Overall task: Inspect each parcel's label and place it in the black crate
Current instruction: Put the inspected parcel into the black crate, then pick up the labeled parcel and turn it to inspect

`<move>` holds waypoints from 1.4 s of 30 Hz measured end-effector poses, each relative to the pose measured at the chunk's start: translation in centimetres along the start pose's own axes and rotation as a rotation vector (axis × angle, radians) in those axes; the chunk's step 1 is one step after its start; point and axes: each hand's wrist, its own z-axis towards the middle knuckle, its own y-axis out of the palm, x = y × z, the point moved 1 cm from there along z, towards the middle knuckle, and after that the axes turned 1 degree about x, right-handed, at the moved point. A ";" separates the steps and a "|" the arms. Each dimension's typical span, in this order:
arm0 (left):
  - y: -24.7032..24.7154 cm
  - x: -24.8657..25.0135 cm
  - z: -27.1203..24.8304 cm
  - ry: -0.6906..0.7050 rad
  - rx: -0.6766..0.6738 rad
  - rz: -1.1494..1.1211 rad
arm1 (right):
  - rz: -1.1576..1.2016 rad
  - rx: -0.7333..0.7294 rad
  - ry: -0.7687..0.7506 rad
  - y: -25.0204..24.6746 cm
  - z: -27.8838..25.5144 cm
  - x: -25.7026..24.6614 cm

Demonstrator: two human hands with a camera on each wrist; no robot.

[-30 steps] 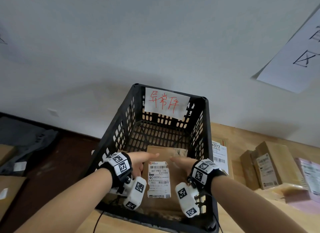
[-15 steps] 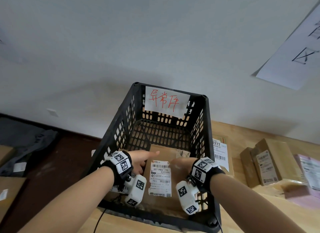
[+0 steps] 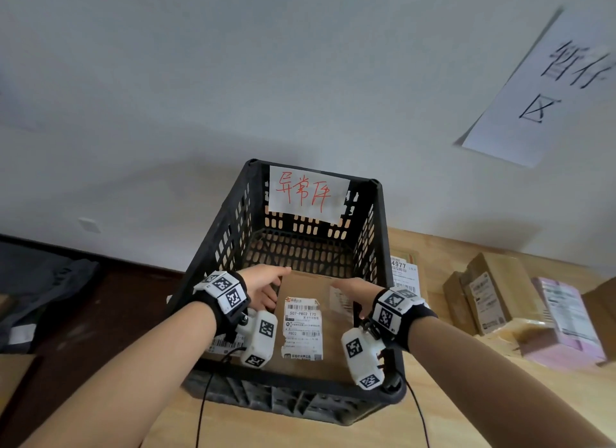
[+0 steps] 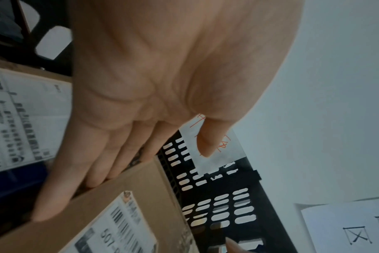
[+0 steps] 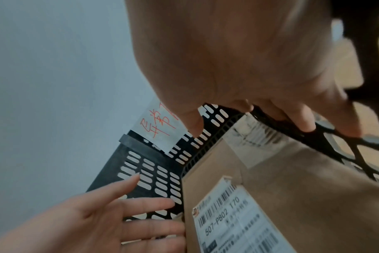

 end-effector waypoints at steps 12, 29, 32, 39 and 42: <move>6.2 1.6 -5.7 0.181 -0.122 -0.019 | 0.411 -0.350 -0.243 -8.2 -2.9 0.5; 29.1 5.2 -3.9 0.341 0.195 -0.031 | 0.518 -0.088 -0.148 -25.6 4.2 20.1; 29.6 4.0 -1.4 0.289 0.318 0.009 | 0.467 -0.085 -0.140 -25.1 5.0 20.5; 28.1 4.0 3.5 0.202 0.485 0.080 | 0.302 -0.098 -0.214 -21.7 7.2 18.3; 28.1 4.0 4.6 0.158 0.465 0.050 | 0.238 -0.135 -0.220 -20.7 8.2 17.2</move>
